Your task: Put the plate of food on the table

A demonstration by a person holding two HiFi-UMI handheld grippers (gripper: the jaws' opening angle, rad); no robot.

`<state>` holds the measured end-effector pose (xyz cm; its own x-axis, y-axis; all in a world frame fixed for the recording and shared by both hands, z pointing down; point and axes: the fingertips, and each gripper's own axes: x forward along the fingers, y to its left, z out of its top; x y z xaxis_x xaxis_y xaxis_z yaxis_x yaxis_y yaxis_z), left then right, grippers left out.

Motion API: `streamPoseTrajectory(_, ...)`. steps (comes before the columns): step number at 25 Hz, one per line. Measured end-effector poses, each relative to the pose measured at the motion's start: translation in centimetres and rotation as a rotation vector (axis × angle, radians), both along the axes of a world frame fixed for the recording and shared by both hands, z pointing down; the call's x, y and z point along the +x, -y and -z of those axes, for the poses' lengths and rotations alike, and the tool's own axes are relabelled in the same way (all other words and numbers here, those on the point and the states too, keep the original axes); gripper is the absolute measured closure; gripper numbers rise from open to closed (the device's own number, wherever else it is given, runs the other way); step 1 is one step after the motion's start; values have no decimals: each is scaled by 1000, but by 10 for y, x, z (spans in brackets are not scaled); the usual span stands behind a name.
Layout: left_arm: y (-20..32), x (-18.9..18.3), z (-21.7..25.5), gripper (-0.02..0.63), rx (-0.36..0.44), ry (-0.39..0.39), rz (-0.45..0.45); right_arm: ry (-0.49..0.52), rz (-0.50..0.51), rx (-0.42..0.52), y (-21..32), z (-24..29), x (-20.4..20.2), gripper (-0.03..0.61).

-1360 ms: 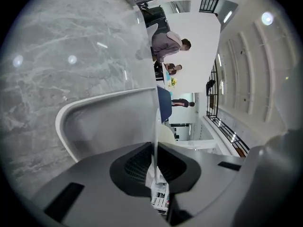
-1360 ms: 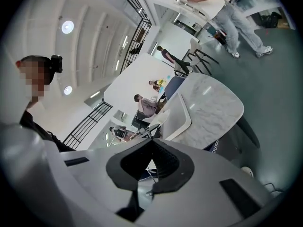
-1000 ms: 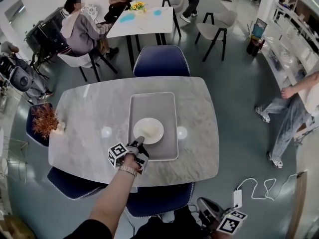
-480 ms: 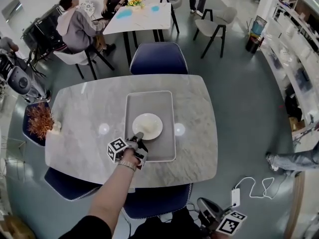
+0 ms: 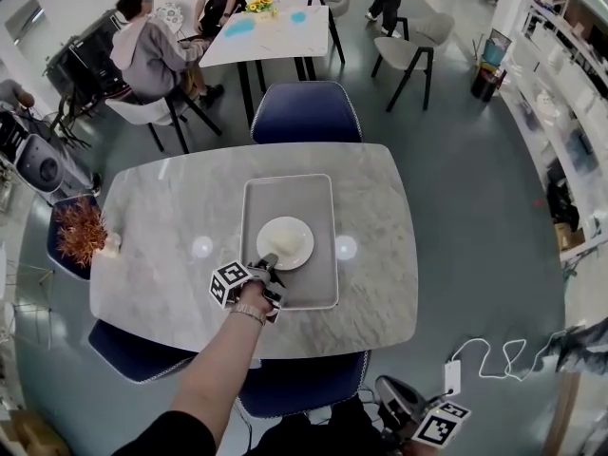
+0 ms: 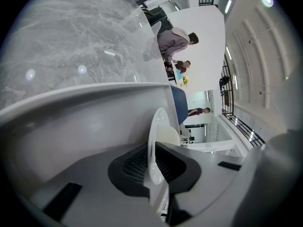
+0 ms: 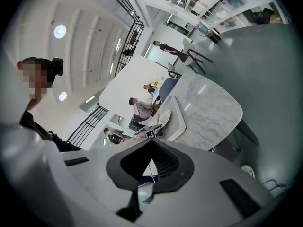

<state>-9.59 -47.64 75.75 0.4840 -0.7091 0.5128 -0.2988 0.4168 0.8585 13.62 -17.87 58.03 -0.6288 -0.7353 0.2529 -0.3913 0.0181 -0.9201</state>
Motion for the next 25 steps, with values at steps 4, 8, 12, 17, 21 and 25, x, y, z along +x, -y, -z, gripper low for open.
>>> streamPoseTrajectory(4, -3, -1, -2, 550, -16, 33, -4, 5, -5, 7, -1, 1, 0, 568)
streamPoseTrajectory(8, -3, 2, 3, 495, -19, 36, 6, 9, -8, 5, -3, 0, 4, 568)
streamPoseTrajectory(12, 0, 3, 11, 390, 7, 7, 22, 16, -1, 13, -3, 0, 2, 568)
streamPoseTrajectory(17, 3, 5, 23, 261, 10, 4, 16, 22, 11, 18, -3, 2, 1, 568)
streamPoseTrajectory(21, -1, 5, 26, 174, 9, 42, -11, 32, 22, 24, -3, 3, 1, 568)
streamPoseTrajectory(25, -3, 3, 30, 126, 25, 41, -14, 37, 31, 22, -3, 2, 0, 568)
